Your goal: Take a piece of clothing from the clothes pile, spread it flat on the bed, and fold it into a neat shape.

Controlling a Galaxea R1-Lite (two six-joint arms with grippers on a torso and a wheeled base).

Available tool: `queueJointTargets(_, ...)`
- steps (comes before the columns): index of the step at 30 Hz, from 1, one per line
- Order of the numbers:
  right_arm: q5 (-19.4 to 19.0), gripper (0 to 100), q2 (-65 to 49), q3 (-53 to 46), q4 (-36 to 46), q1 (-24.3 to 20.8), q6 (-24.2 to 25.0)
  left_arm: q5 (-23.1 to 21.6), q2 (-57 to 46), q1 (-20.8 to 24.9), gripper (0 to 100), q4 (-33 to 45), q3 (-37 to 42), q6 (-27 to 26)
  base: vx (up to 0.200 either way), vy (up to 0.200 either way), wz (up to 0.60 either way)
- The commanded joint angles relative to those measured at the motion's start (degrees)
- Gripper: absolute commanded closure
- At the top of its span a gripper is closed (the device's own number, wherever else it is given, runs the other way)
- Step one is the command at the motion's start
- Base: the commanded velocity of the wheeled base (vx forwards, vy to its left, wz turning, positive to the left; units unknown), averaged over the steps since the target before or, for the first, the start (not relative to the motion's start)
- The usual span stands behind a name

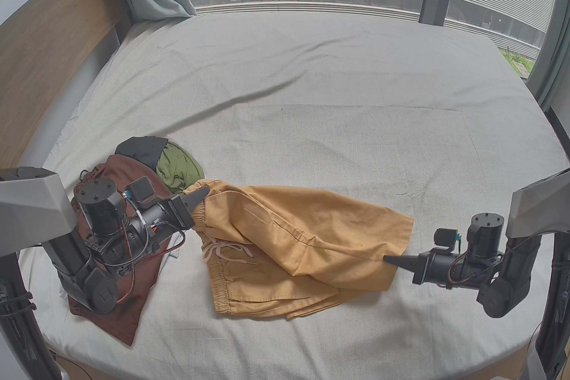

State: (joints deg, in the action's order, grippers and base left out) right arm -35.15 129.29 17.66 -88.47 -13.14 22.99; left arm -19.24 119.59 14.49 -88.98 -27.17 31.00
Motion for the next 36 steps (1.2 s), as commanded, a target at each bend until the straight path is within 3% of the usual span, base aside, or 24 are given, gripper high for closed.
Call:
queueJointTargets(1, -0.10, 100, -2.20, 2.99, 0.05, 4.97, 2.58, -0.01, 1.17, -0.08, 100, -0.14, -0.07, 0.02, 0.000, 0.000, 0.00)
queueJointTargets(14, -0.80, 100, -6.60, 6.95, 0.14, 12.35, 10.58, -0.01, 1.96, -0.08, 100, -0.14, -0.07, 0.02, 0.000, 0.000, 0.00)
queueJointTargets(28, -2.38, 100, -2.91, 4.92, -0.04, 8.22, 9.53, -0.01, 2.49, -0.08, 100, -0.14, -0.25, -0.06, 0.000, 0.000, 0.00)
queueJointTargets(29, -2.38, 0, -2.82, 4.66, -0.04, 7.69, 9.35, -0.01, 2.40, -0.08, 100, -0.14, -0.25, -0.06, 0.000, 0.000, 0.00)
queueJointTargets(36, -1.86, 0, -0.36, 4.84, -0.13, 5.23, 7.07, -0.01, 2.31, -0.08, 100, -0.14, -0.16, -0.06, 0.000, 0.000, 0.00)
